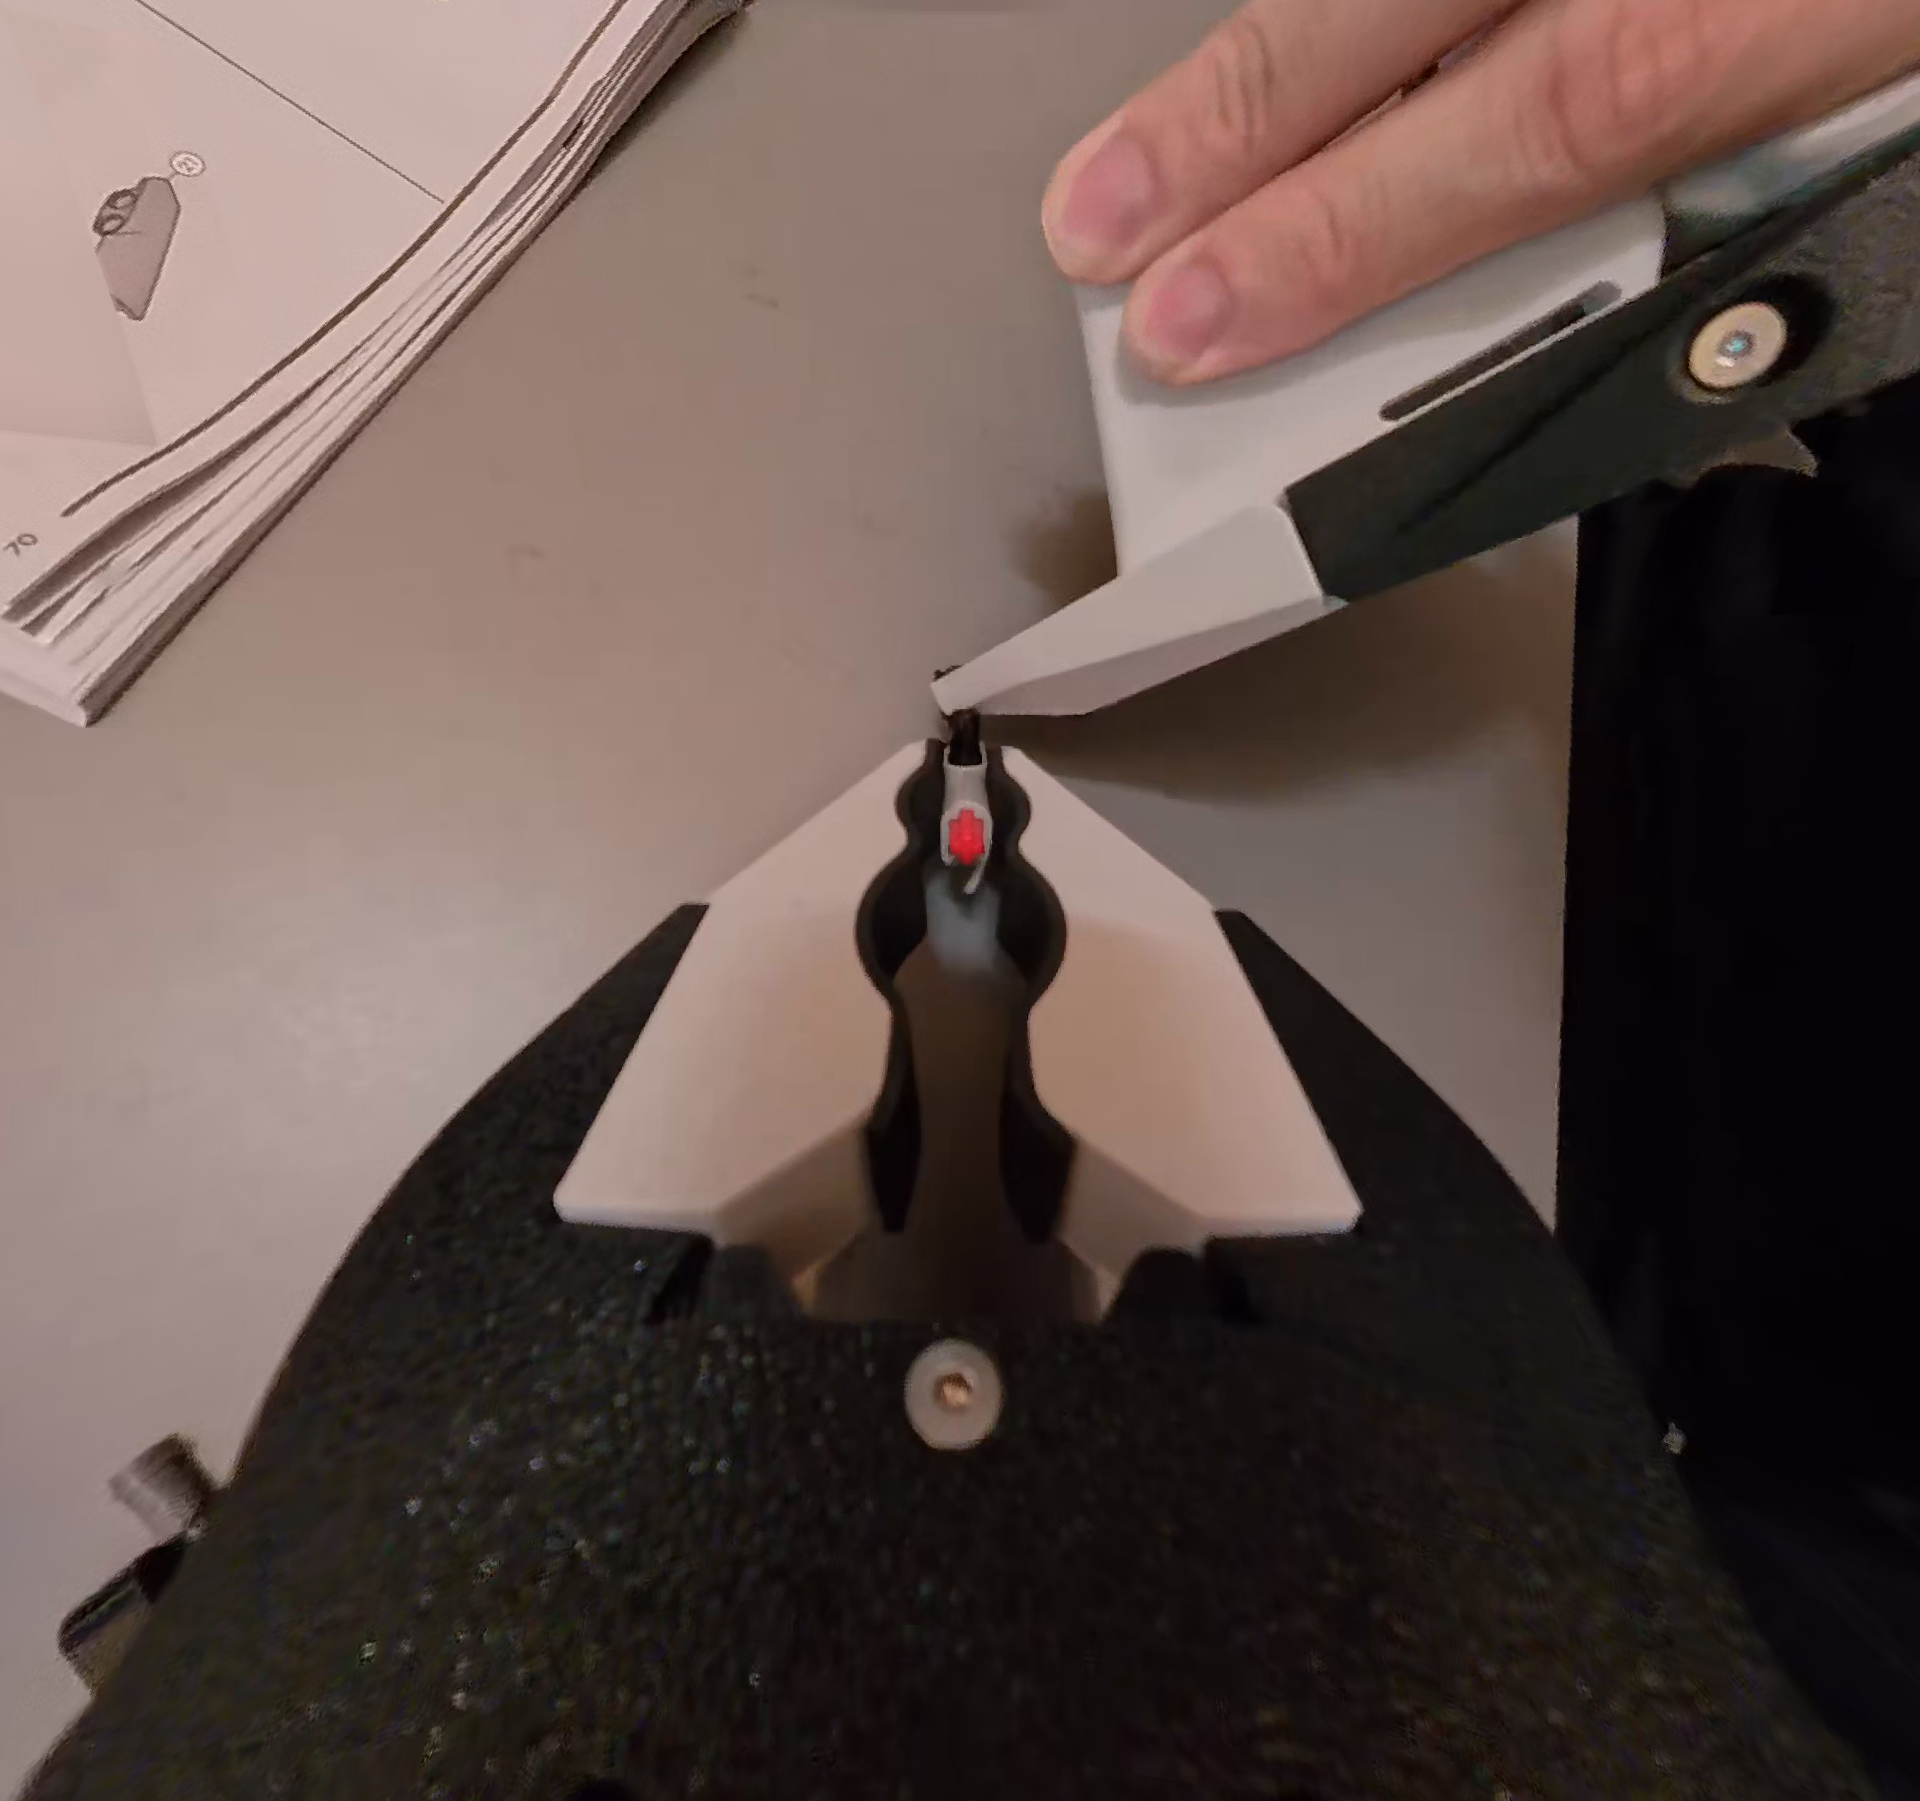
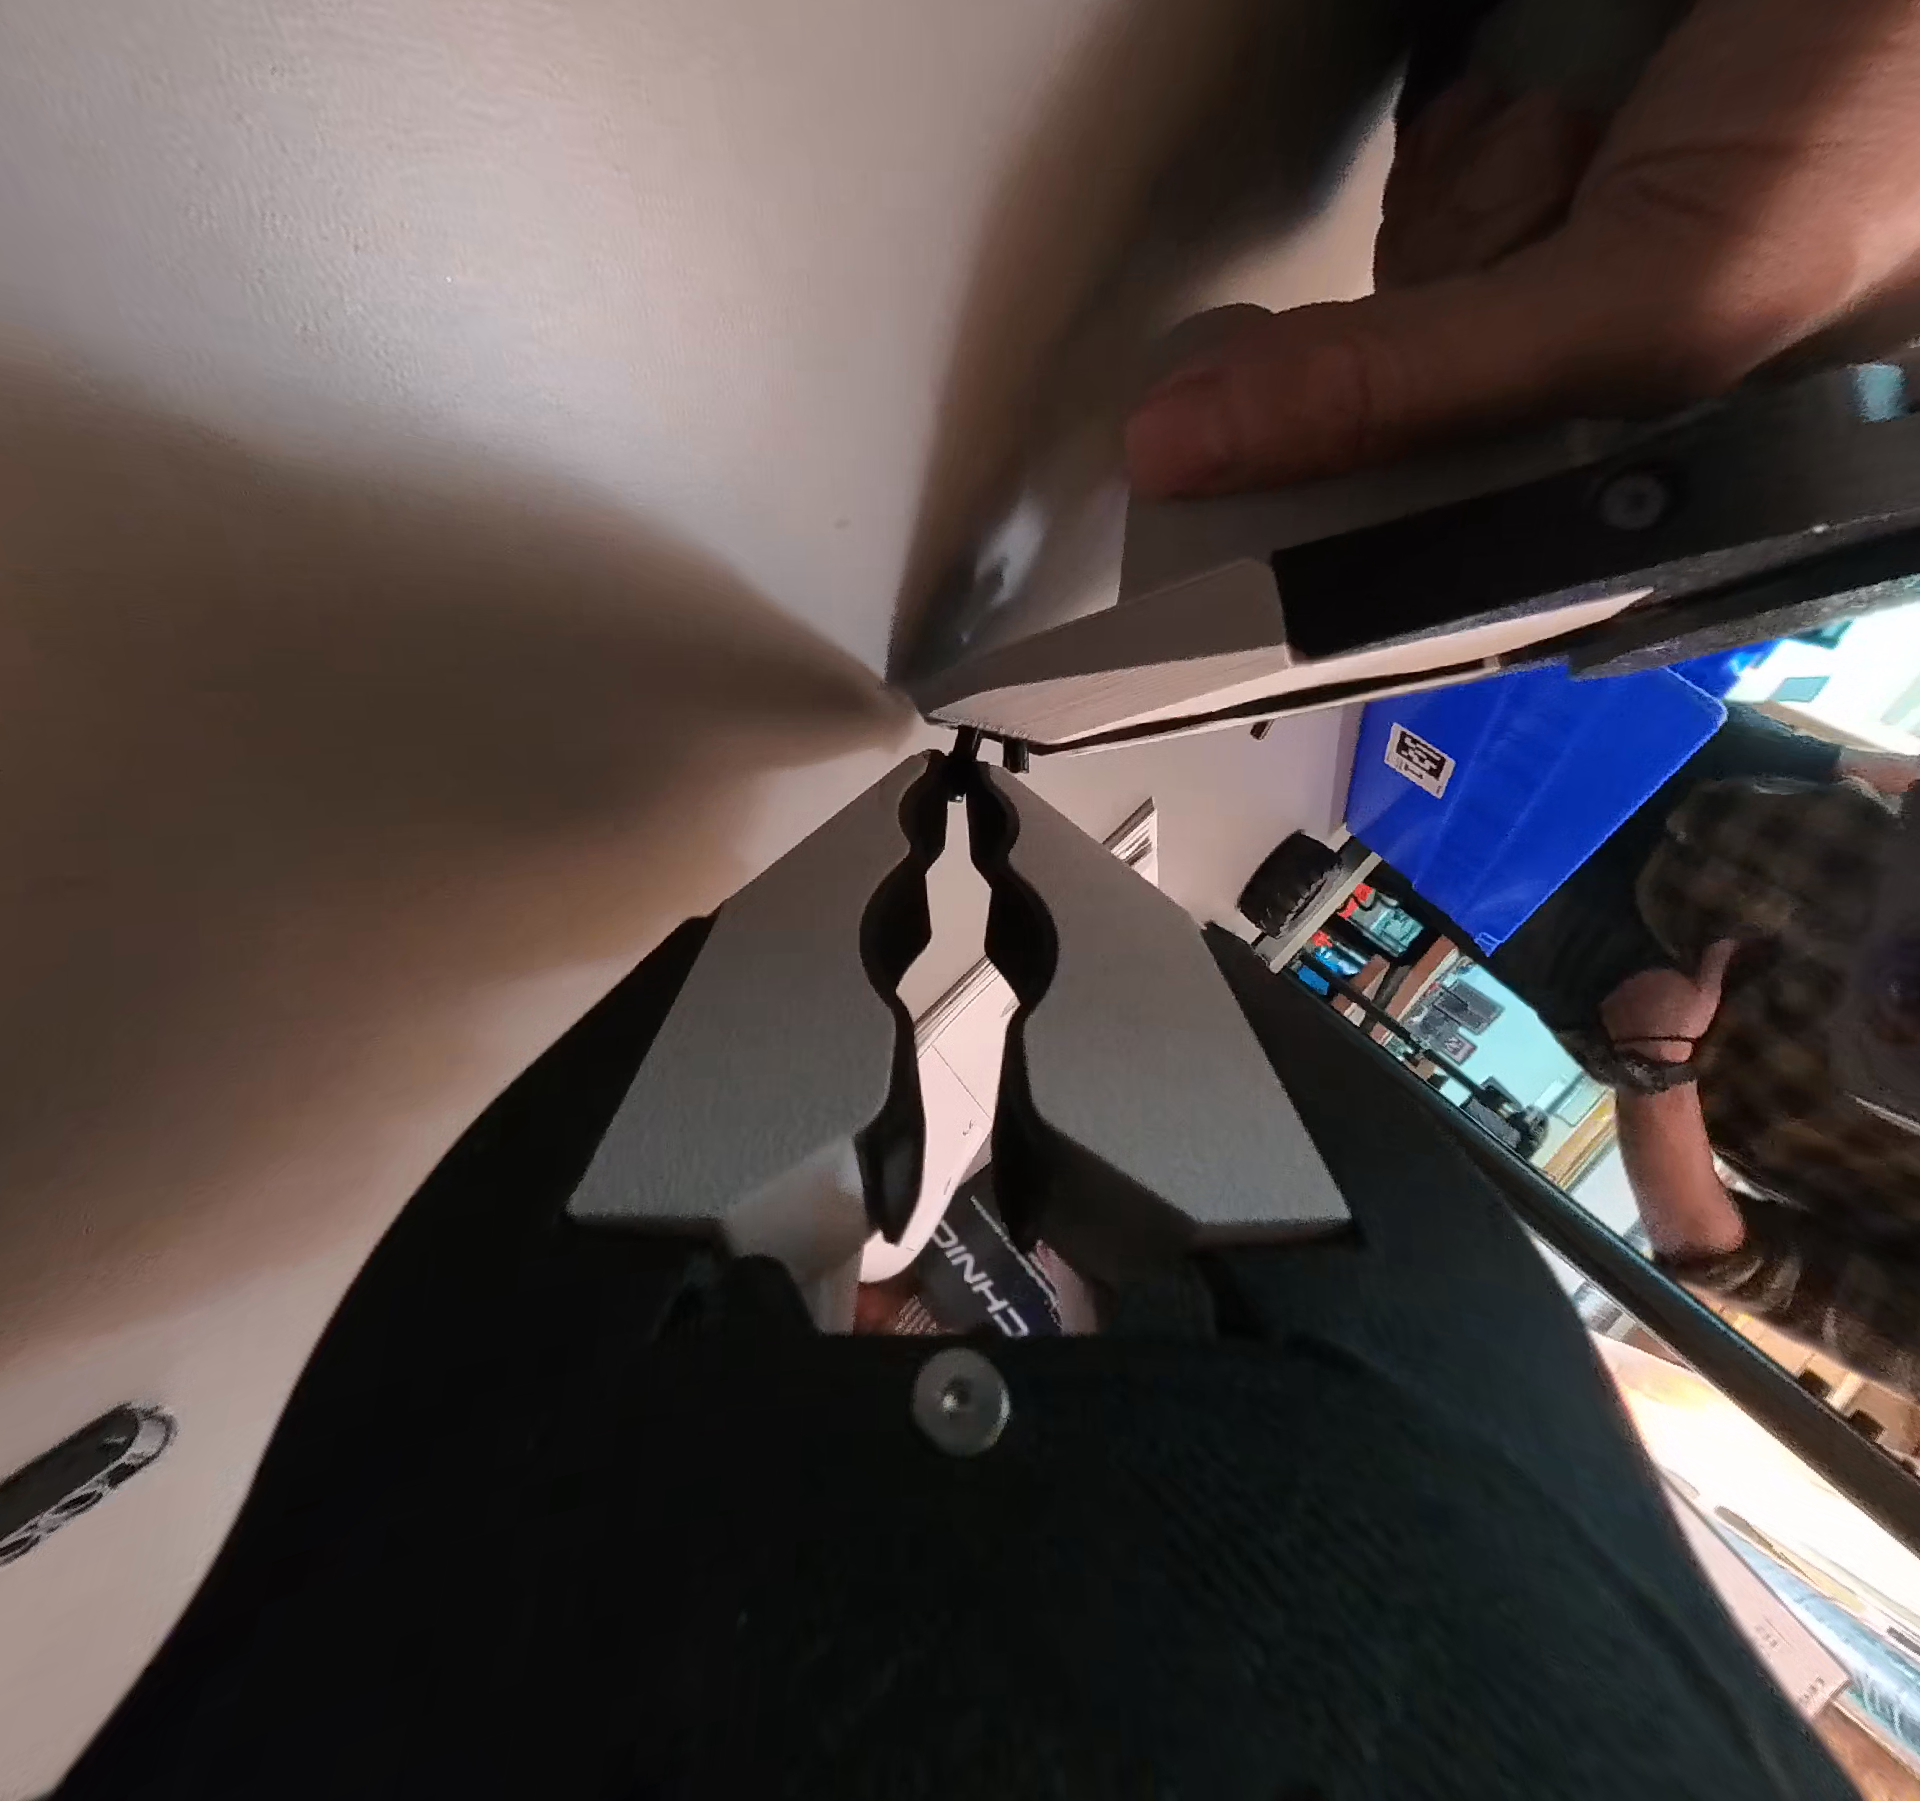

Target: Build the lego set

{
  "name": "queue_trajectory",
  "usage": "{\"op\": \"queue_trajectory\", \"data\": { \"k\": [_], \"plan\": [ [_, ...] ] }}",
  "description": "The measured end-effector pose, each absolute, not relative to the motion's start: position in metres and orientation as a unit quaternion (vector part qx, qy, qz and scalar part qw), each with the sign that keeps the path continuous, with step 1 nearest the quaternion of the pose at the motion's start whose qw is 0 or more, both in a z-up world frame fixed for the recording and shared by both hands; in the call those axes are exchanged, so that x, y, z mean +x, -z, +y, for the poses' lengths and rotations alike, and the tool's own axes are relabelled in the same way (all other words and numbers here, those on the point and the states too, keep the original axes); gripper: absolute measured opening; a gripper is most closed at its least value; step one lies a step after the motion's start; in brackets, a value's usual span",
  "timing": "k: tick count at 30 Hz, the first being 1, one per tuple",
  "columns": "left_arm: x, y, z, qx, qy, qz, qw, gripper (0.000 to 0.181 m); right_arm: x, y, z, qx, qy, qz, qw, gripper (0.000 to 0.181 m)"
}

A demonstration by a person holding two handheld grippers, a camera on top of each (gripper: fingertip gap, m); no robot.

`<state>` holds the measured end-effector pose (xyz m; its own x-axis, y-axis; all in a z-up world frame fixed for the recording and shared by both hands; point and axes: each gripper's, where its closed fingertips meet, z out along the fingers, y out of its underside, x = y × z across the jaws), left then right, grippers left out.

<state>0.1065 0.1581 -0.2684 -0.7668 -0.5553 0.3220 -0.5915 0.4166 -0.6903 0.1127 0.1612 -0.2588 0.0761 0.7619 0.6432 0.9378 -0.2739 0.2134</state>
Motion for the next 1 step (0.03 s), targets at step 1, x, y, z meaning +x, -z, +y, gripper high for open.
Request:
{"op": "queue_trajectory", "data": {
  "k": [1],
  "plan": [
    [0.1067,0.2684,0.1583,0.345,-0.42,-0.839,0.024,0.004,0.113,0.2591,0.1615,-0.723,0.341,-0.588,0.122,0.003]
  ]
}}
